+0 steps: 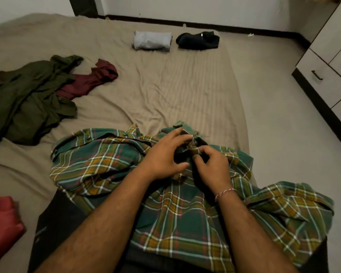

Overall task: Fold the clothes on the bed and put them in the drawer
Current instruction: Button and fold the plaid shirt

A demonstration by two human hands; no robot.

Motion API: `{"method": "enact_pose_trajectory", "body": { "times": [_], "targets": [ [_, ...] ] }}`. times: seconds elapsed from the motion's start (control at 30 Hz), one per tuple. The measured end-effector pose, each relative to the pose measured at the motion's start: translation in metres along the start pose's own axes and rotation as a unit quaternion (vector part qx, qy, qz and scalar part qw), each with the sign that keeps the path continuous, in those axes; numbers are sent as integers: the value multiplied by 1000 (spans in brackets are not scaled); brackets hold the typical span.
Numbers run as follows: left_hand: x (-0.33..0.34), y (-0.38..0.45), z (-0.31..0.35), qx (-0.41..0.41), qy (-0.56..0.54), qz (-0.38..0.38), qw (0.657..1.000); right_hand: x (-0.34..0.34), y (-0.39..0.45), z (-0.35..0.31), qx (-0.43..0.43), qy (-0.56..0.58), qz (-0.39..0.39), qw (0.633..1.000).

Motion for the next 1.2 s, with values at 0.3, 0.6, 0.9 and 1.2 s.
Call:
{"method": "enact_pose_trajectory", "body": {
  "times": [0.3, 0.6, 0.9, 1.2],
  "targets": [
    [-42, 19, -11, -14, 170, 118, 978, 18, -8, 5, 12, -46, -72, 996],
    [-113, 47, -13, 37, 198, 197, 960, -28, 19, -5, -2, 26, 37, 999],
    [-49, 74, -16, 7, 137, -112, 984, -45, 92, -4, 149, 240, -73, 957],
    [-80, 99, -30, -32, 105, -30, 993, -62, 117, 4, 173, 249, -31, 952]
  ]
}}
Point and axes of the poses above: each hand's wrist, its own y-axis towards the middle knuckle, its own x-axis out of the palm, z = x × y, the point moved 9 cm from there along y, towards the middle knuckle, and after that the axes turned 2 degrees about -x, right-handed, at the moved point
